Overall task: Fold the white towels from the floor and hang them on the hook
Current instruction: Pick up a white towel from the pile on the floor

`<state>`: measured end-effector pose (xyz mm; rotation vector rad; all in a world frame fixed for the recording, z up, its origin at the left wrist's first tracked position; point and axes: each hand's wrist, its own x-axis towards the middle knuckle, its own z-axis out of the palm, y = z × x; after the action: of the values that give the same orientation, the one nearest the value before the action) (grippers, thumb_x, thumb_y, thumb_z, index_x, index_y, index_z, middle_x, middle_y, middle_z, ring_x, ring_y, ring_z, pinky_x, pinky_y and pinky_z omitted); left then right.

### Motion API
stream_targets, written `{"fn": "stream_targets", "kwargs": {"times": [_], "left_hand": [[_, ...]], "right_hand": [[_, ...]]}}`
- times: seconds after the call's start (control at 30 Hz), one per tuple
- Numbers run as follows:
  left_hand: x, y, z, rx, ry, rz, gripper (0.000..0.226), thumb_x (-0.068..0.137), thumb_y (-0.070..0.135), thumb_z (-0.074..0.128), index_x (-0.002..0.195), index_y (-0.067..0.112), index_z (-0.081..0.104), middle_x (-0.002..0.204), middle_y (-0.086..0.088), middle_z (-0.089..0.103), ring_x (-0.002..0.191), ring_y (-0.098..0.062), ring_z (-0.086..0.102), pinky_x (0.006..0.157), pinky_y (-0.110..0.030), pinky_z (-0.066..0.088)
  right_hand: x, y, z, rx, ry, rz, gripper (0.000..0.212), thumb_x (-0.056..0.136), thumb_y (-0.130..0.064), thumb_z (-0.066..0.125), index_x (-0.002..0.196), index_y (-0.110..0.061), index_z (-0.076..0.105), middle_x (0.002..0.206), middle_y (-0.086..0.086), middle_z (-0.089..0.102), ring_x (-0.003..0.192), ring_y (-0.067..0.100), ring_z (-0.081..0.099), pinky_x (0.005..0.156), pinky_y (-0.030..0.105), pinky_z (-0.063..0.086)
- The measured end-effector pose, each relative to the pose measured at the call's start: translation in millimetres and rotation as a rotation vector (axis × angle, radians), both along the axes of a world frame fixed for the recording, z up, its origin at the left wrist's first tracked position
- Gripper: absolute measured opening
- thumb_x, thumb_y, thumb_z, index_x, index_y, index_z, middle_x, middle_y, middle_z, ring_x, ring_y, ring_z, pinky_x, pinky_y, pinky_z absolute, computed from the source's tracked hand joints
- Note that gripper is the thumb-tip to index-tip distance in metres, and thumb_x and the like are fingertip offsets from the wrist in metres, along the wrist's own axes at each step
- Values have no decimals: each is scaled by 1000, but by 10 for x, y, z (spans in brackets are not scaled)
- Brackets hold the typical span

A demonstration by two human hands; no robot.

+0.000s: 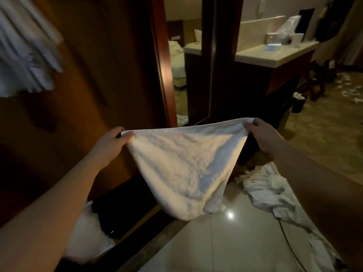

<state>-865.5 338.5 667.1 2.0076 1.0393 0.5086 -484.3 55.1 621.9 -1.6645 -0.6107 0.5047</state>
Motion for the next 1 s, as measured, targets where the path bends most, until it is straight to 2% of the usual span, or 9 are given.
{"fn": "stream_targets", "kwargs": {"times": [0.03,0.13,0.2,0.33,0.47,0.7,0.8,0.9,1.0], "left_hand": [[-270,-4,6,-54,-55,26,39,99,50,54,134,32,50,114,12,53,103,-9,55,86,-29,43],[-1030,-99,87,-199,-301,83,8,99,38,60,94,33,63,97,10,66,90,-10,66,73,-24,51],[-1484,-120,158,-227,-414,126,21,99,35,62,79,32,67,87,4,72,85,-16,71,69,-28,58],[-2280,-207,347,-188,-510,213,23,87,55,67,83,32,68,83,7,74,76,-12,73,56,-27,55],[-2803,-244,469,-198,-685,268,28,83,50,73,70,27,63,72,5,70,66,-10,67,55,-24,50],[-3313,-414,438,-374,-908,363,19,103,26,53,99,9,60,86,-8,72,75,-18,72,67,-30,58],[-3420,-620,386,-517,-938,511,17,105,28,51,104,13,59,78,-3,75,68,-15,73,59,-30,56],[-3531,-872,302,-616,-967,622,21,105,32,52,110,13,60,79,-3,76,66,-16,74,53,-30,56],[-3571,-1197,151,-610,-1014,709,31,101,34,59,117,8,65,110,-12,75,96,-27,74,82,-45,60]], "right_hand": [[-223,83,12,18,25,29,19,101,-34,60,115,-22,66,114,3,72,102,14,70,91,31,52],[-930,290,97,44,44,72,21,103,-29,56,117,-17,64,112,3,73,104,17,71,85,28,54],[-1350,417,186,67,22,86,18,103,-29,56,114,-18,64,111,4,73,98,16,72,79,27,57],[-2051,587,418,104,-11,129,23,99,-35,62,114,-19,66,109,8,74,98,23,73,83,40,59],[-2569,703,639,165,138,190,19,98,-30,63,113,-19,68,110,8,76,97,22,74,72,33,61],[-3332,721,764,166,628,371,38,102,-31,53,129,-5,59,120,19,71,107,33,71,80,42,59],[-3683,699,632,163,747,382,44,104,-31,49,137,-4,54,129,21,66,118,37,65,99,51,48],[-4112,641,486,171,863,416,44,106,-28,40,142,-4,50,132,21,64,116,36,66,94,51,49],[-4562,571,340,219,973,395,43,108,-27,35,141,-3,49,131,21,65,112,37,68,88,50,54]]}}
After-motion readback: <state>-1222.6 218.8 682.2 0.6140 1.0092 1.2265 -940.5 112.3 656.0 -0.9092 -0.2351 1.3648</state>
